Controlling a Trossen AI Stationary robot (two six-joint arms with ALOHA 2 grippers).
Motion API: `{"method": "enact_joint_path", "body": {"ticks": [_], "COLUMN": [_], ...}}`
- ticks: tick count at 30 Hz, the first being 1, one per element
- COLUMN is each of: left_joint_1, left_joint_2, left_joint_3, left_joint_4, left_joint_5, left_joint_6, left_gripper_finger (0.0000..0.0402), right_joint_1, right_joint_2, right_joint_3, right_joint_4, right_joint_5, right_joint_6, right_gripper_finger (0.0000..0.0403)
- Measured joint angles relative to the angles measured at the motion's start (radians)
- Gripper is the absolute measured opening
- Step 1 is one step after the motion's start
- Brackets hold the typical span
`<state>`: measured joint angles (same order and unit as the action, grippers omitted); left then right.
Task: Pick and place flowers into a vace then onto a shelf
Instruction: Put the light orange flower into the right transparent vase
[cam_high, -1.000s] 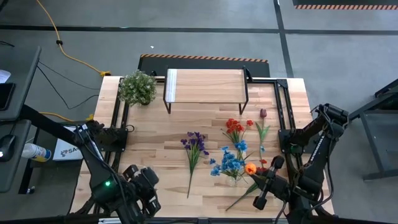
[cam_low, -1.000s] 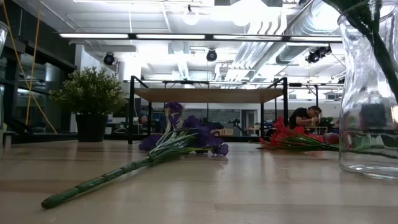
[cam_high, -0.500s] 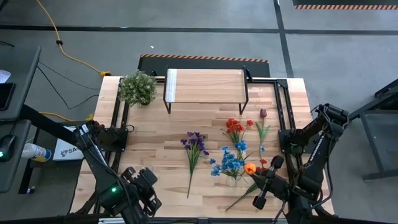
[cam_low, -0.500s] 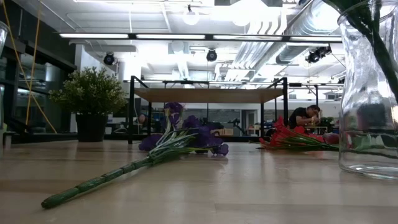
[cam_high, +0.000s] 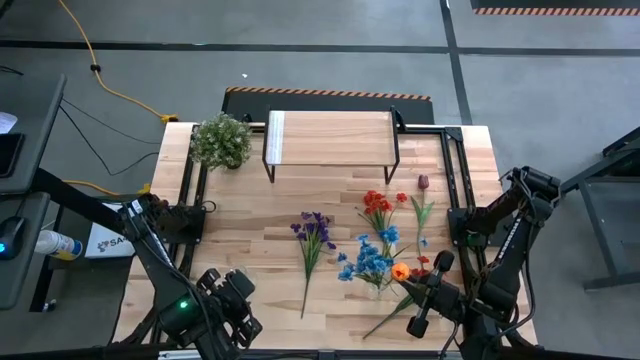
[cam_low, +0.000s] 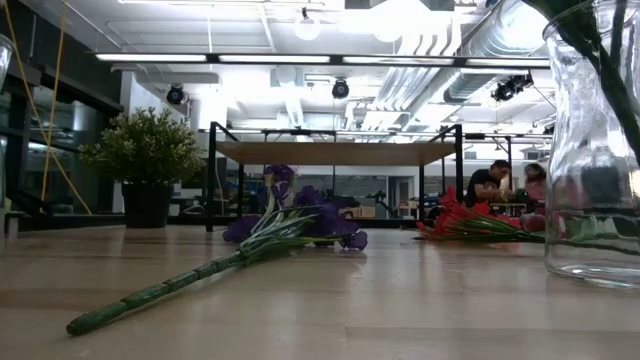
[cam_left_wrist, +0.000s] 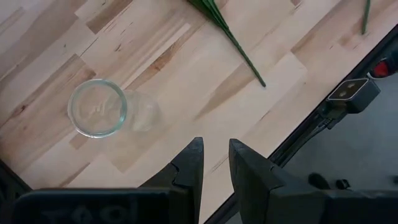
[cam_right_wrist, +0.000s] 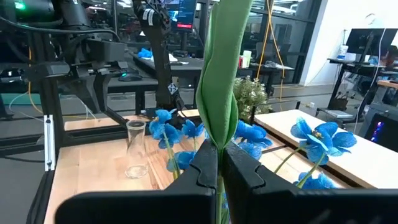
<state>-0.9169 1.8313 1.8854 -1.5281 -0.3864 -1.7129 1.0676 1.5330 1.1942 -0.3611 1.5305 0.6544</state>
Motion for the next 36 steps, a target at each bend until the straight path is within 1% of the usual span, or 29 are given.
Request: {"method": "enact_joint_path", "body": {"ticks": [3, 6, 11, 14, 21, 24, 27, 30, 36], "left_joint_1": [0.0, 0.0, 0.0, 0.0, 0.0, -0.001, -0.007, -0.007, -0.006], "left_joint_2": [0.0, -0.001, -0.001, -0.001, -0.001, -0.001, -0.001, -0.004, -0.005], "left_joint_3": [-0.002, -0.034, -0.091, -0.117, -0.162, -0.176, -0.179, -0.178, -0.178], "left_joint_4": [0.01, 0.029, 0.071, 0.097, 0.097, 0.063, 0.026, 0.05, 0.036], "left_joint_5": [-0.002, -0.001, 0.058, 0.054, 0.036, 0.038, 0.038, 0.036, 0.03], "left_joint_6": [0.0, -0.008, -0.051, -0.048, -0.046, -0.046, -0.052, -0.052, -0.03], "left_gripper_finger": [0.0111, 0.0111, 0.0111, 0.0111, 0.0111, 0.0111, 0.0111, 0.0111, 0.0111], "right_joint_1": [0.0, 0.0, 0.0, 0.0, 0.0, 0.0, 0.0, 0.0, 0.0], "right_joint_2": [0.0, 0.0, 0.0, 0.0, 0.0, 0.0, 0.0, 0.0, 0.0], "right_joint_3": [0.0, 0.0, 0.0, 0.0, 0.0, 0.0, 0.001, 0.001, 0.001], "right_joint_4": [0.0, -0.003, 0.002, 0.008, 0.008, 0.008, 0.008, 0.015, 0.023], "right_joint_5": [-0.024, -0.045, -0.046, -0.048, -0.085, -0.086, -0.087, -0.087, -0.088], "right_joint_6": [0.005, 0.026, 0.027, 0.027, 0.027, 0.027, 0.027, 0.02, 0.017], "right_gripper_finger": [0.0, 0.0, 0.0005, 0.0015, 0.0035, 0.0042, 0.0049, 0.0057, 0.0072]}}
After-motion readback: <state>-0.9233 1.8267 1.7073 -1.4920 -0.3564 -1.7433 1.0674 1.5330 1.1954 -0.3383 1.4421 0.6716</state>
